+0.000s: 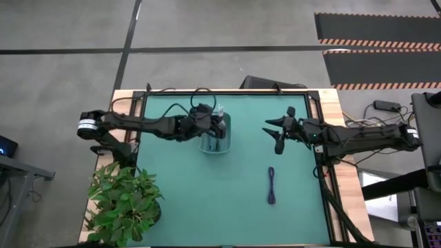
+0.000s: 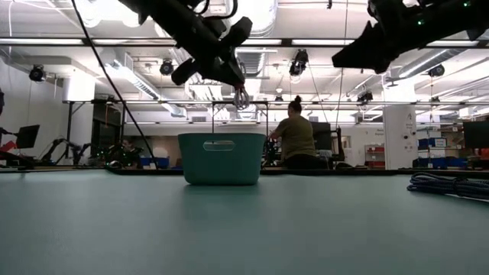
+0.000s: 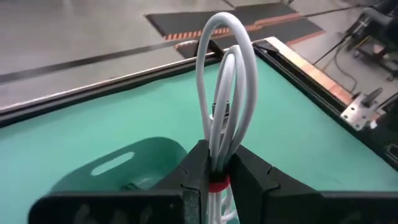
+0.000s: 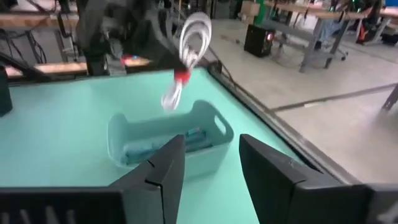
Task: Pick and place USB-C Cables
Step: Put the white charger cable into the bin
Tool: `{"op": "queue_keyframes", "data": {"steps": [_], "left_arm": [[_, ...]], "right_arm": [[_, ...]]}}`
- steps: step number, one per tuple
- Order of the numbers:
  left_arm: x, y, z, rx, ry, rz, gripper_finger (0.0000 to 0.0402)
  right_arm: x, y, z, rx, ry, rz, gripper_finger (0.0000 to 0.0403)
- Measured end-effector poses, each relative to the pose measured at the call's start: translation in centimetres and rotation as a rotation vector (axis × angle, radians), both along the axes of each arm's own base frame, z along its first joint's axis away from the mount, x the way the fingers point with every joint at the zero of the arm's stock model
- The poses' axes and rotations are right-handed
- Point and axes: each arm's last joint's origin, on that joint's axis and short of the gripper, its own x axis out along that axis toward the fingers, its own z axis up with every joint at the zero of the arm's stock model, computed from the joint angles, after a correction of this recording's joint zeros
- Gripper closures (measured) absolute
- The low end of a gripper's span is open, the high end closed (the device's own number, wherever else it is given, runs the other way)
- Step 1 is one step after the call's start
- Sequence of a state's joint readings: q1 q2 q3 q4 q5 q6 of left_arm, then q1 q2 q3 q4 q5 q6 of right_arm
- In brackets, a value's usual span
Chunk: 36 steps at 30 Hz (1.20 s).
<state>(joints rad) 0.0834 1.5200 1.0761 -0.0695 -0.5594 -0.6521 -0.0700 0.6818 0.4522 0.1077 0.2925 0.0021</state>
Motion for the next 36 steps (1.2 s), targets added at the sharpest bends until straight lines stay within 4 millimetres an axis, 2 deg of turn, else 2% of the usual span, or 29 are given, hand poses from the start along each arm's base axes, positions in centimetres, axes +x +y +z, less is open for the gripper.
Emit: {"op": "queue_keyframes", "data": {"steps": [8, 14, 24, 29, 36], "left_arm": [[-0.3, 0.1, 2.3, -0.109, 0.088, 0.039, 0.0366], [-0.6, 1.2, 2.7, -0.347, 0.069, 0.005, 0.0366], [-1.4, 3.8, 1.7, -0.719, 0.042, 0.06, 0.0366], [-2.0, 5.2, 1.1, -0.789, 0.031, 0.145, 0.0366], [-1.1, 6.9, -0.1, -0.789, 0.067, 0.14, 0.0366]], "right_arm": [[-1.1, 0.1, -0.4, 0.015, 0.07, -0.003, 0.0259], [-1.2, 0.1, -0.8, 0.01, 0.119, 0.0, 0.0261], [-1.2, 0.1, -0.9, -0.034, 0.151, 0.008, 0.0263], [-1.2, 0.1, -0.9, -0.052, 0.159, 0.011, 0.0264], [-1.2, 0.0, -0.9, -0.08, 0.168, 0.0, 0.0264]]}}
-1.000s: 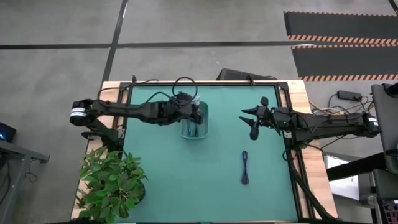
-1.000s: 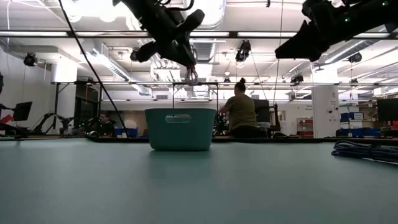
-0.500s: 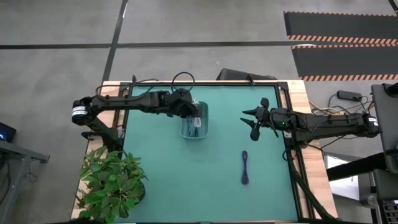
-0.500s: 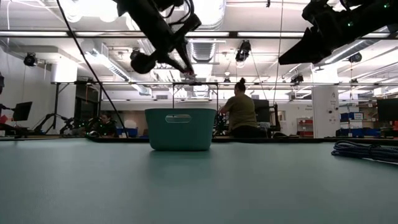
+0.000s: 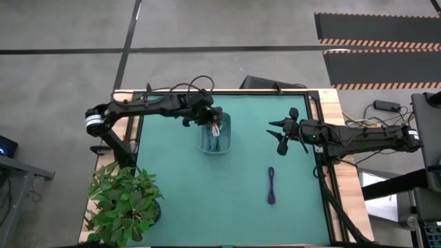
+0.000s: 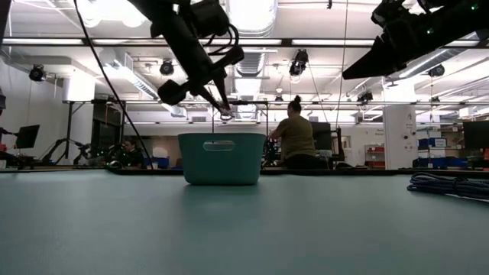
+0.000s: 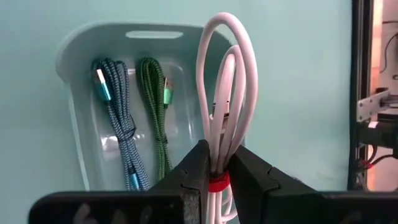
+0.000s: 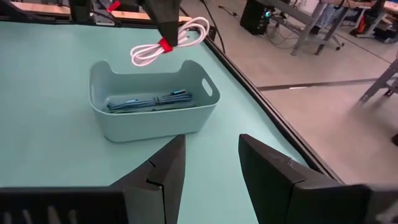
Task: Pick and place USB-C Cables
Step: Put the white charger cable into the bin
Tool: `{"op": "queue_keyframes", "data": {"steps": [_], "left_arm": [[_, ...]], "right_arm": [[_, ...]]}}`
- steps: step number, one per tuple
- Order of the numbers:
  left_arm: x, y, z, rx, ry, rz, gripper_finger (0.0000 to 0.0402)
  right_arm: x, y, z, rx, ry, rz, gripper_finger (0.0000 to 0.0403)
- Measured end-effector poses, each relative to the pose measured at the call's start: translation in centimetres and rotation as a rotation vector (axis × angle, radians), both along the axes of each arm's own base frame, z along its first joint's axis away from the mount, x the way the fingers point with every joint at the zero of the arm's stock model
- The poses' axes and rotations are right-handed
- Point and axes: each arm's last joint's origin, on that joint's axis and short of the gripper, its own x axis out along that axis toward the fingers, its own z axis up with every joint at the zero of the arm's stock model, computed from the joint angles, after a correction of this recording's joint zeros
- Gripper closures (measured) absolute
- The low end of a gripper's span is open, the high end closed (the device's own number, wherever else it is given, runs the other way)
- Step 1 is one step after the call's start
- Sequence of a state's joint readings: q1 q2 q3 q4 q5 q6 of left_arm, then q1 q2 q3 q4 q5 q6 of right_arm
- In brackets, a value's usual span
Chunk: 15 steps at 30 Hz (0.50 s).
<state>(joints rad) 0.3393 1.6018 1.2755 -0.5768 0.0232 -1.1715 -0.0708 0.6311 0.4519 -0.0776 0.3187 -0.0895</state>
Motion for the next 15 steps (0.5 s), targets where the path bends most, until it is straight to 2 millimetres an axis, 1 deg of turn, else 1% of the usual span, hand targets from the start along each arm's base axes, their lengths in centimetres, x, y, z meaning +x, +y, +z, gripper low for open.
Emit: {"op": "queue_keyframes", "data": {"steps": [7, 15], "left_arm": [[0.5, 0.1, -1.4, -0.019, 0.041, -0.014, 0.0366], [1.7, 0.6, -4.0, -0.052, 0.096, -0.047, 0.0366]], "right_arm": [[-0.1, -0.1, 0.0, -0.033, 0.007, -0.048, 0.0264], [-0.1, -0.2, 0.1, -0.044, 0.008, -0.047, 0.0264]]}}
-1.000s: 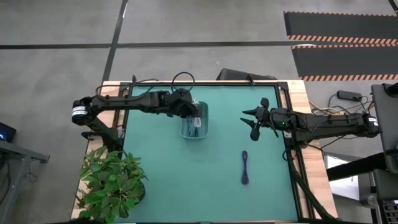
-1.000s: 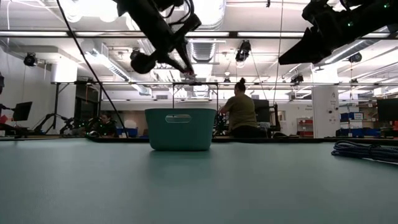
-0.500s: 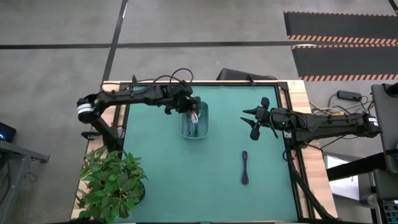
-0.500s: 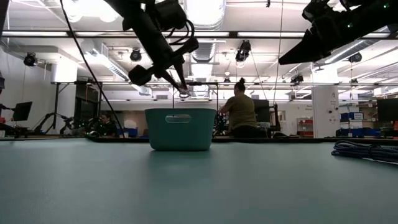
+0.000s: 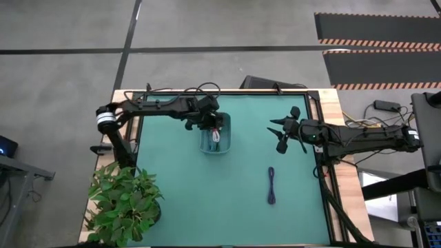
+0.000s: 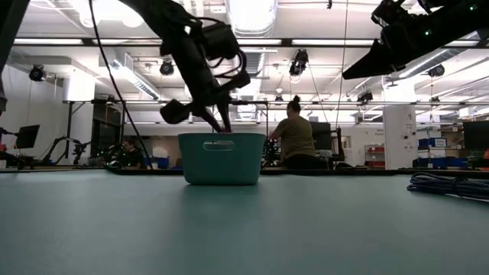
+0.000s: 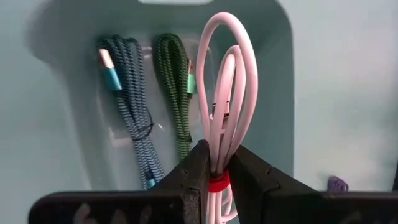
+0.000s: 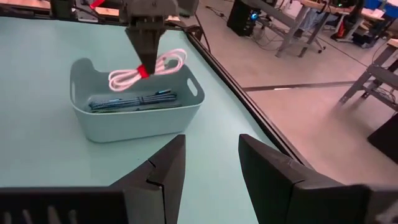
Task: Pick and place USB-C Cables
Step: Put the white charger cable into the bin
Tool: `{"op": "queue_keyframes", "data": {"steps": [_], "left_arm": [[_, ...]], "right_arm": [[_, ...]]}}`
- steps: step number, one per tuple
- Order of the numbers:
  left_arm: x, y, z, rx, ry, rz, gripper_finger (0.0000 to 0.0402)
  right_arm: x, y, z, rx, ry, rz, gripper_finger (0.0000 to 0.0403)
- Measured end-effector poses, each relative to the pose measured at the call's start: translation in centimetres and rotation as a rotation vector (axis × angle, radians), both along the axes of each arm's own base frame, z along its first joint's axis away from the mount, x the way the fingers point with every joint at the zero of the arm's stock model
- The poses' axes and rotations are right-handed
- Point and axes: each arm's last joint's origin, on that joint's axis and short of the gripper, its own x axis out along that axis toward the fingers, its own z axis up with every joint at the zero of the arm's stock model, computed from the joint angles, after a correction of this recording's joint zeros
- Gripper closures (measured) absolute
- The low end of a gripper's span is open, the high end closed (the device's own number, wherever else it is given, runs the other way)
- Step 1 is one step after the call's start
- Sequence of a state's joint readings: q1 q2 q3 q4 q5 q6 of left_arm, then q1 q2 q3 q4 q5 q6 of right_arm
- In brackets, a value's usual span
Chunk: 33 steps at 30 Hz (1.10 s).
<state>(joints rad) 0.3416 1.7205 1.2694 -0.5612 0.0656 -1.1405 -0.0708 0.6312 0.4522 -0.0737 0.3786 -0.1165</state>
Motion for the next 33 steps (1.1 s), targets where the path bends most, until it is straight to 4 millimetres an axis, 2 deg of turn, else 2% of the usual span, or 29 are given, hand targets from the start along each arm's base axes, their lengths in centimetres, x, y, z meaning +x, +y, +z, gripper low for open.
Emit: {"op": "queue_keyframes", "data": {"steps": [6, 15, 33], "left_arm": [[1.0, 0.3, -1.3, -0.033, -0.028, -0.029, 0.0366], [1.2, 0.8, -2.7, -0.032, 0.015, -0.056, 0.0366], [0.8, 1.4, -3.7, -0.04, 0.048, -0.047, 0.0366]], "right_arm": [[0.0, 0.0, 0.0, 0.0, -0.003, 0.0, 0.0264], [0.0, 0.0, 0.0, -0.008, -0.001, -0.003, 0.0264], [0.0, 0.0, 0.0, -0.011, 0.0, -0.012, 0.0264]]}}
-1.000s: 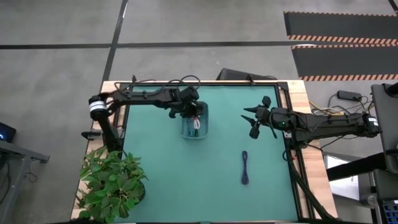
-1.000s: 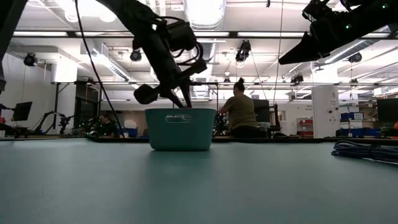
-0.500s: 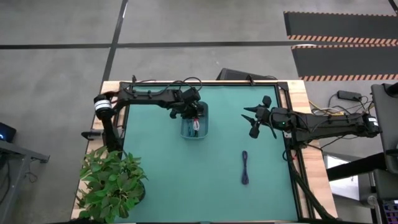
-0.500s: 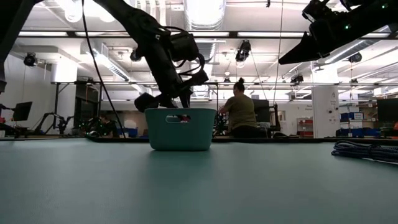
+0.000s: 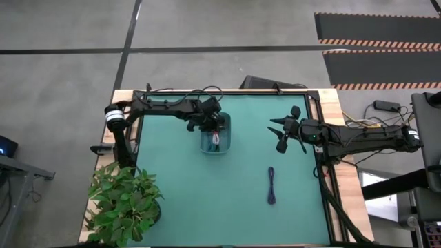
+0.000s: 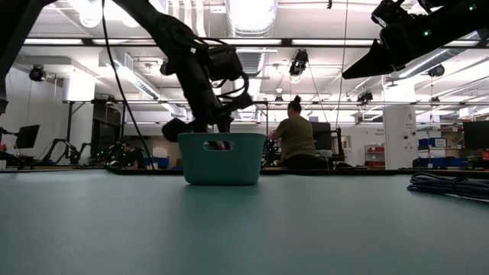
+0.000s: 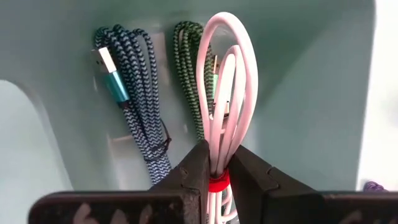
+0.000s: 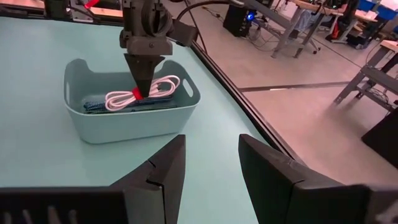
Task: Pick and place USB-C Cables
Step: Put the white charger cable into the bin
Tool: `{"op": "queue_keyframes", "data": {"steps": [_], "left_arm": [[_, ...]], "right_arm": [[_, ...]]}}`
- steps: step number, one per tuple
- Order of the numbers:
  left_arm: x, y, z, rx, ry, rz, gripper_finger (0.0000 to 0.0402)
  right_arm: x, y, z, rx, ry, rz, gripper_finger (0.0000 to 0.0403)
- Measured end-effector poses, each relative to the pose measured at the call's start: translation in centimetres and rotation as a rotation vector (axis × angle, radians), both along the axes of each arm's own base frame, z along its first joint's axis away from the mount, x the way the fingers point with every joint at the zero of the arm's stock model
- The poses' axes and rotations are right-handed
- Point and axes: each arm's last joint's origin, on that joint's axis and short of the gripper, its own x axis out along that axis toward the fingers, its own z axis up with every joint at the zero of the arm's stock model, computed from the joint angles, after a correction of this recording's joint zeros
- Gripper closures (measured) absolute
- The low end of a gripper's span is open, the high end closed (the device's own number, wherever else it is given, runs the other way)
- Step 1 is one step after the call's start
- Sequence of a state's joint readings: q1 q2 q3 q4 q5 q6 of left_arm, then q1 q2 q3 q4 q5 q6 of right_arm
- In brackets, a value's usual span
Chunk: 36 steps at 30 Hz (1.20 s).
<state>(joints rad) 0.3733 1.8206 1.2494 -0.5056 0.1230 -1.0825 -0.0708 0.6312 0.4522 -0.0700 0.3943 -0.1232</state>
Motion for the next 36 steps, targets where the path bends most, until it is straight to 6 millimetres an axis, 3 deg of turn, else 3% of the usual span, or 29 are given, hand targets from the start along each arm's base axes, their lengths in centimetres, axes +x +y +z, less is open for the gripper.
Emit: {"op": "queue_keyframes", "data": {"steps": [36], "left_arm": [[0.29, 0.08, -0.95, 0.018, -0.007, -0.023, 0.0366]], "right_arm": [[0.01, 0.0, 0.0, 0.0, 0.0, 0.0, 0.0264]]}}
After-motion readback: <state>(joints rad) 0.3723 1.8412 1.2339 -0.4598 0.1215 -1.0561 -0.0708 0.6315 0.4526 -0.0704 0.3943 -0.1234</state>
